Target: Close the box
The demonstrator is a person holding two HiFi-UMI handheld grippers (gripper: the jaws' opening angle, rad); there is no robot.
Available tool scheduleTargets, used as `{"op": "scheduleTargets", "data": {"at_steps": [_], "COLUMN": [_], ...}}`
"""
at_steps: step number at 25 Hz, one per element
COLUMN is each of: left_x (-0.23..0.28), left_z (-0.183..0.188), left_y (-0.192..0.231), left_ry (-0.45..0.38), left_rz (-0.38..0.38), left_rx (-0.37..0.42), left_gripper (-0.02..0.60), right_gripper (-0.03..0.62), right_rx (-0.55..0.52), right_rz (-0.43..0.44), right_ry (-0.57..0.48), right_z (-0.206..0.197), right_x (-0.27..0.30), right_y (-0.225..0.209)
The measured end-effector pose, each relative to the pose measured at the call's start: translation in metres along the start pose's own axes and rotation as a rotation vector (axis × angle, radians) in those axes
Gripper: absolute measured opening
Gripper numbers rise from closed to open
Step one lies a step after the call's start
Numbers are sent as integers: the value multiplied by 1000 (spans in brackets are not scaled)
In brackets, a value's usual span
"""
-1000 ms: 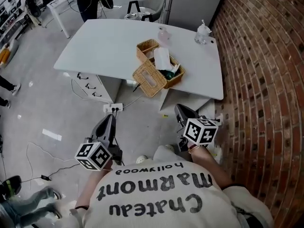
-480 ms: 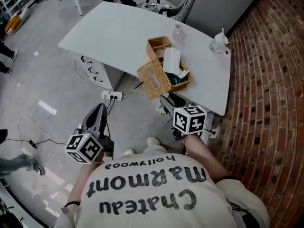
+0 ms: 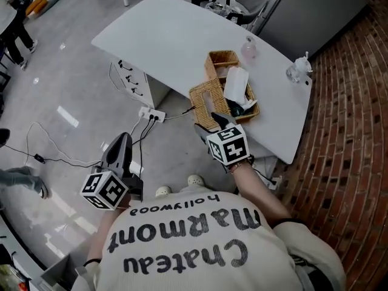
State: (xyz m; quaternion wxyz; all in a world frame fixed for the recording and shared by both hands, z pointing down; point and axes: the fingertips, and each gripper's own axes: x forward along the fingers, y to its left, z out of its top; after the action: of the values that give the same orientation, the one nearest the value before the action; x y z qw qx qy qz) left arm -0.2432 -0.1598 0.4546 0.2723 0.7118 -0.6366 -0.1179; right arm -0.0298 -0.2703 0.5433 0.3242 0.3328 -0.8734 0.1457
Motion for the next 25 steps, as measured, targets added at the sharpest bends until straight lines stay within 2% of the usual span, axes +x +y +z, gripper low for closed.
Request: {"op": "scheduleTargets", "data": {"at_steps": [5, 11, 14, 17, 25], "left_x": [-14, -27, -32, -34, -39], "left_z": [5, 4, 4, 5, 11], "left_y": [14, 26, 31, 32, 39], "left_ry": [-36, -51, -53, -55, -47], "left_rz": [59, 99, 109, 108, 91], "left_rx": [-13, -30, -36, -36, -32], "left_gripper": [2, 2, 2, 2, 2], "right_gripper": [292, 324, 327, 327, 317], "right_rx": [-170, -503, -637, -698, -772], "right_rz": [-32, -163, -267, -352, -387], "right_ry": [154, 298, 337, 345, 379], "right_z": [-24, -43, -52, -57, -62], "right_x": [24, 46, 54, 58, 59], "right_y": [5, 2, -5, -15, -17]}}
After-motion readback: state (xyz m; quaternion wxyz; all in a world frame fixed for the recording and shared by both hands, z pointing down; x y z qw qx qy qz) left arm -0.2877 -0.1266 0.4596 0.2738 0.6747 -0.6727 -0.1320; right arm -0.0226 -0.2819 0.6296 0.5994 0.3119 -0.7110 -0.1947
